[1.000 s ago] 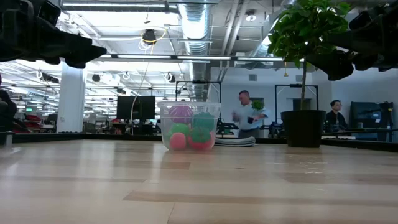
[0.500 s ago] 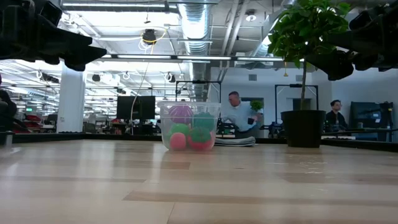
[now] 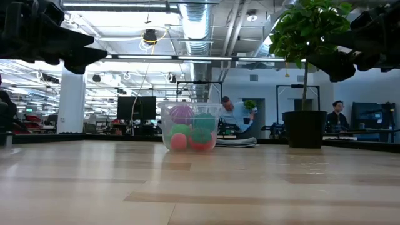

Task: Pick and placing Produce into tupperware
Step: Return to Home Position

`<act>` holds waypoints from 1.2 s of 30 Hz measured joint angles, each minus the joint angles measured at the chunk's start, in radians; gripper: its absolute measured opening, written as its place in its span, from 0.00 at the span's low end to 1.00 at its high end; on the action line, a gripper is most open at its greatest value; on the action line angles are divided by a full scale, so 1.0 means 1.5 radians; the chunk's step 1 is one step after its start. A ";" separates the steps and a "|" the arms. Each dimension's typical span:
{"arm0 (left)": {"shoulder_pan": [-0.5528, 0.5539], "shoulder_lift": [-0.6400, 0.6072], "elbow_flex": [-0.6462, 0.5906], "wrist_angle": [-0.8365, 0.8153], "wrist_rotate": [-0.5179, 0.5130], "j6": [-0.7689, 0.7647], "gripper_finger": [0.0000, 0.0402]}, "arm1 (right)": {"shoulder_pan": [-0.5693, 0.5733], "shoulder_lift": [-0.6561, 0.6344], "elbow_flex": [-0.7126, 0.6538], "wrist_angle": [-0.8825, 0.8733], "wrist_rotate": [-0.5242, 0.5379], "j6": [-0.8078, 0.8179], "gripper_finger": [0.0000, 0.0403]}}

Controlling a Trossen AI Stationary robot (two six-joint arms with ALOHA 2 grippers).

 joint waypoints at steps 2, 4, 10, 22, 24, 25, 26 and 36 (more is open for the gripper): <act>0.000 0.000 0.000 0.001 -0.002 -0.018 0.70 | 0.000 0.000 0.000 0.000 0.000 0.010 0.93; 0.000 0.000 0.000 0.001 -0.002 -0.022 0.70 | 0.000 0.000 0.000 0.000 0.000 0.013 0.93; 0.000 0.000 0.000 0.001 -0.002 -0.035 0.70 | 0.000 0.000 0.000 0.000 0.000 0.030 0.93; 0.000 0.000 0.000 0.001 0.000 -0.034 0.70 | 0.000 0.000 0.000 0.000 0.000 0.030 0.93; 0.000 0.000 0.000 0.001 0.000 -0.029 0.70 | 0.000 0.000 0.000 0.000 0.000 0.030 0.93; 0.000 0.000 0.000 0.001 0.000 -0.028 0.70 | 0.000 0.000 0.000 0.000 0.000 0.030 0.93; 0.000 0.000 0.000 0.001 0.000 -0.028 0.70 | 0.000 0.000 0.000 0.000 0.000 0.030 0.93; 0.000 0.000 0.000 0.001 0.000 -0.029 0.70 | 0.001 0.000 0.000 -0.008 0.067 0.042 0.93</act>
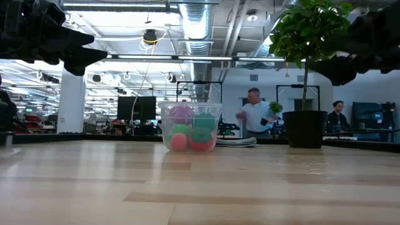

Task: Pick and placing Produce into tupperware
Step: Return to Home Position

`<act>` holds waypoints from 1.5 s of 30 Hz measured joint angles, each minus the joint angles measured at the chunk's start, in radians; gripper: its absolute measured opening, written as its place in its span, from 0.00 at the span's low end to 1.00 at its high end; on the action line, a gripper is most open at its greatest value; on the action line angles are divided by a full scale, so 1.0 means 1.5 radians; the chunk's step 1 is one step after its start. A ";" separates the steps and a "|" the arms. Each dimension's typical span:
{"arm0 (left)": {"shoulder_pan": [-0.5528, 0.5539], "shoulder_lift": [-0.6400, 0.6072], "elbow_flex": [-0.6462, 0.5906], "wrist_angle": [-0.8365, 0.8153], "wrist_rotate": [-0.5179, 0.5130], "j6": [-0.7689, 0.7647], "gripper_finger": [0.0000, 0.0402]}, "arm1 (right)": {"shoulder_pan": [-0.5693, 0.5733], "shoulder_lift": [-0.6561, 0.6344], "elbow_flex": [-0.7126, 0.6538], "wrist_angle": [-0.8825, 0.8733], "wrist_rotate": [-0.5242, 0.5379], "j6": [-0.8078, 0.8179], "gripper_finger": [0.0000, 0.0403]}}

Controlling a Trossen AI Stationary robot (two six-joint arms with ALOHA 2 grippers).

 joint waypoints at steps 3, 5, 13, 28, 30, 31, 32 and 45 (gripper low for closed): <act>0.000 0.000 0.000 0.000 0.000 -0.007 0.70 | 0.014 0.003 0.000 -0.007 0.023 -0.002 0.93; 0.000 0.000 0.000 0.000 0.000 -0.003 0.70 | 0.029 0.001 0.000 -0.007 0.023 -0.010 0.93; 0.000 0.000 0.000 0.000 0.000 -0.007 0.70 | 0.105 0.001 0.000 0.008 0.111 -0.048 0.93; 0.000 0.000 0.000 0.000 0.000 -0.007 0.70 | 0.134 0.019 0.000 0.000 0.071 -0.141 0.93; 0.000 0.000 0.000 0.000 0.000 -0.003 0.70 | 0.134 0.027 0.000 0.000 0.071 -0.141 0.93; 0.000 0.000 0.000 0.000 0.000 0.000 0.70 | 0.134 0.032 0.000 0.000 0.071 -0.141 0.93; 0.000 0.000 0.000 0.000 0.000 0.002 0.70 | 0.134 0.035 0.000 0.000 0.071 -0.141 0.93; 0.000 0.000 0.000 0.000 0.000 -0.006 0.70 | 0.134 0.041 0.001 0.028 0.073 -0.133 0.93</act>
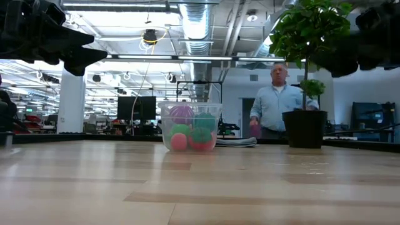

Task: Pick and placing Produce into tupperware
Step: Return to Home Position

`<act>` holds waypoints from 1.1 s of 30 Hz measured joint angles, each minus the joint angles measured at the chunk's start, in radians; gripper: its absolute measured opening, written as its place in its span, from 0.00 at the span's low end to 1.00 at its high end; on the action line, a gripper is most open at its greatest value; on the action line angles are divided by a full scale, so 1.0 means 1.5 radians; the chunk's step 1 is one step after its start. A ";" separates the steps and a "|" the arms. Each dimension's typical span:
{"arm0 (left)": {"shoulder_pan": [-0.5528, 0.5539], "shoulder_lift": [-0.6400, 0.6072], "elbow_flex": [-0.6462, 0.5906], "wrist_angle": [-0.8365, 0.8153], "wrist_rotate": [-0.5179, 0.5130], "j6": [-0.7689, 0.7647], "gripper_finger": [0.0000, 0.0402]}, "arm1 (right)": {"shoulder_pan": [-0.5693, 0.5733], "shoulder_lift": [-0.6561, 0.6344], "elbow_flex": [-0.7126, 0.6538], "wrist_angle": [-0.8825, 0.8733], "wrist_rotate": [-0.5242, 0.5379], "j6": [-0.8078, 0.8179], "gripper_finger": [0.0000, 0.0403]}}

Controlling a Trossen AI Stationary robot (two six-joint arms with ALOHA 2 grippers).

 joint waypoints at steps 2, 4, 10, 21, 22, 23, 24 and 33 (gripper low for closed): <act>0.000 0.000 0.000 0.000 0.000 0.006 0.70 | 0.002 -0.007 0.000 0.038 -0.003 -0.007 0.93; 0.000 0.000 0.000 0.000 0.000 0.005 0.70 | 0.005 -0.019 0.000 0.051 -0.005 -0.023 0.93; 0.000 0.000 0.000 0.000 0.000 0.006 0.70 | 0.004 -0.041 0.017 -0.022 -0.002 -0.033 0.93; 0.000 0.000 0.000 0.000 0.000 0.000 0.70 | 0.004 -0.041 0.030 -0.044 -0.007 -0.053 0.93; 0.000 0.000 0.000 0.000 0.000 -0.001 0.70 | 0.004 -0.041 0.030 -0.044 -0.013 -0.054 0.93; 0.000 0.000 0.000 0.000 0.000 -0.001 0.70 | 0.004 -0.041 0.030 -0.044 -0.021 -0.055 0.93; 0.000 0.000 0.000 0.000 0.000 -0.001 0.70 | 0.004 -0.041 0.030 -0.044 -0.031 -0.055 0.93; 0.000 0.000 0.000 0.000 0.000 0.003 0.70 | 0.004 -0.041 0.031 -0.096 -0.019 -0.050 0.93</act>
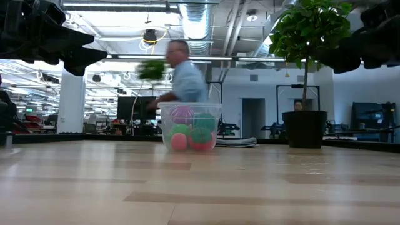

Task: Pick and placing Produce into tupperware
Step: Return to Home Position

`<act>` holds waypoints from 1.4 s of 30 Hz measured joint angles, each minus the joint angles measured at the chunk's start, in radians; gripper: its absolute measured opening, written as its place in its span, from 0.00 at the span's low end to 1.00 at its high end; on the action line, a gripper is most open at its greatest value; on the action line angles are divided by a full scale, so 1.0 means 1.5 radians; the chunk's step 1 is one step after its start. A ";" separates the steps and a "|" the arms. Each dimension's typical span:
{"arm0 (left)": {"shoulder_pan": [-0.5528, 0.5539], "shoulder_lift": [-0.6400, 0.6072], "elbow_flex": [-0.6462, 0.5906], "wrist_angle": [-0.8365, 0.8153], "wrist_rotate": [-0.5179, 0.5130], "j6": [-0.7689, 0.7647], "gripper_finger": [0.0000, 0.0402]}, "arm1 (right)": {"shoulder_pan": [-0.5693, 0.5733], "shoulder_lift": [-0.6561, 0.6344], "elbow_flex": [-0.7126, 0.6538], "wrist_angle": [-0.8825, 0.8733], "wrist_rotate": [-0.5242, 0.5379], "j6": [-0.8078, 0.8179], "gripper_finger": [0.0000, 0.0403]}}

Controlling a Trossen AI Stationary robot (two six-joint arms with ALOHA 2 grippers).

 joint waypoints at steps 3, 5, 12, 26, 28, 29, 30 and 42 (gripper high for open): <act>0.000 0.000 0.000 0.000 0.000 -0.001 0.70 | 0.000 0.000 0.000 -0.017 0.000 0.000 0.93; 0.000 0.000 0.000 0.000 0.000 -0.003 0.70 | 0.000 0.000 0.000 -0.014 0.000 0.001 0.93; 0.000 0.000 0.000 0.000 0.000 -0.003 0.70 | -0.004 0.000 -0.030 0.069 0.000 -0.018 0.93; 0.000 0.000 0.000 0.000 0.000 0.005 0.70 | -0.004 0.000 -0.030 0.067 0.000 -0.011 0.93; 0.000 0.000 0.000 0.000 0.000 0.005 0.70 | -0.004 0.000 -0.030 0.067 0.000 -0.011 0.93; 0.000 0.000 0.000 0.000 0.000 0.004 0.70 | -0.004 0.000 -0.030 0.067 0.000 -0.011 0.93; 0.000 0.000 0.000 0.000 0.000 0.000 0.70 | -0.004 0.000 -0.030 0.067 0.000 -0.011 0.93; 0.000 0.000 0.000 0.000 0.000 0.002 0.70 | -0.004 0.000 -0.030 0.067 0.000 -0.011 0.93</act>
